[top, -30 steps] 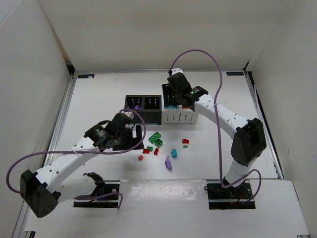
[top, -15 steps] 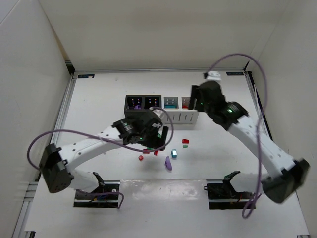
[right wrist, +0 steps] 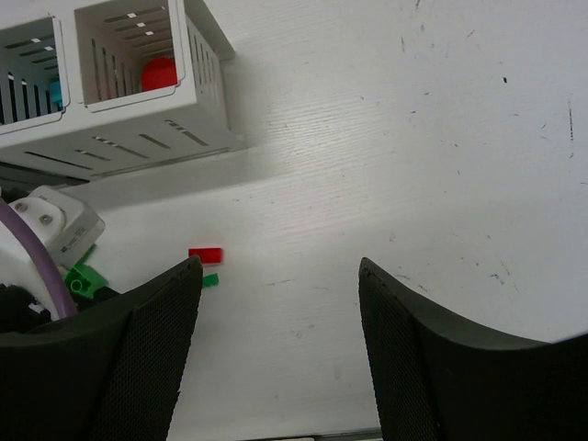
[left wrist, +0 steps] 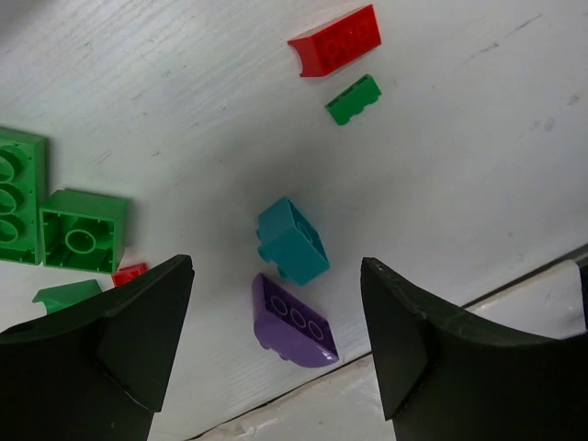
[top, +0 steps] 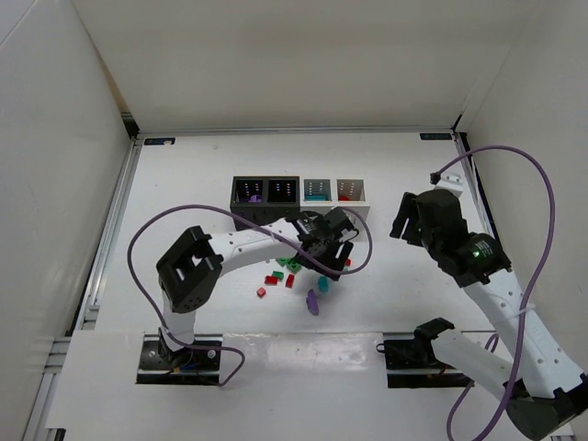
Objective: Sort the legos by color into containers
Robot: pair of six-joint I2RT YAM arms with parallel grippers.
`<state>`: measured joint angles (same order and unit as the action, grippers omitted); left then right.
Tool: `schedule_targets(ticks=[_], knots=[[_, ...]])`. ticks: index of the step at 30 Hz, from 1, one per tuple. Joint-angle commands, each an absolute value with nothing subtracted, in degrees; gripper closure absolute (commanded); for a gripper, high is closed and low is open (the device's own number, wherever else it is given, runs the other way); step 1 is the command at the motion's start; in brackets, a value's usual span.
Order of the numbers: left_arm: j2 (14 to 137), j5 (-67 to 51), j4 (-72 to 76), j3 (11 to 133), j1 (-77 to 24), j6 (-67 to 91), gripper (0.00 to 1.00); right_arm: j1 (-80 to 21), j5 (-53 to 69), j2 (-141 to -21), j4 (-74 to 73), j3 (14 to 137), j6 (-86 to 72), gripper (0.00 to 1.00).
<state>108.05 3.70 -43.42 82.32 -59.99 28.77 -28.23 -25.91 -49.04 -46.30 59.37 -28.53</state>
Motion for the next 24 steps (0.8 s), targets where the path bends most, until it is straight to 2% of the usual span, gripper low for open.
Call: schedule_targets(ticks=[1,15,19,20,24], knots=[[108.89,4.31,-44.56,85.08,-60.03,31.20,0.17,-26.90,-25.05,-48.95,-47.11,59.68,-28.30,0.28],[115.49,3.43,-46.06,86.75,-60.82,34.89,0.32,-19.70,-19.08,-48.60,-45.26,57.75,-26.19,0.28],[115.66,2.81,-45.70,86.31,-61.34,35.42,0.43,-17.41,-17.23,-47.55,-44.74,56.52,-26.02,0.27],[115.75,2.81,-45.79,86.48,-61.17,35.42,0.49,-16.88,-17.05,-47.03,-44.82,56.25,-25.84,0.27],[115.93,2.90,-46.84,87.63,-61.52,35.59,0.64,-15.91,-16.53,-45.80,-44.91,56.07,-25.40,0.27]])
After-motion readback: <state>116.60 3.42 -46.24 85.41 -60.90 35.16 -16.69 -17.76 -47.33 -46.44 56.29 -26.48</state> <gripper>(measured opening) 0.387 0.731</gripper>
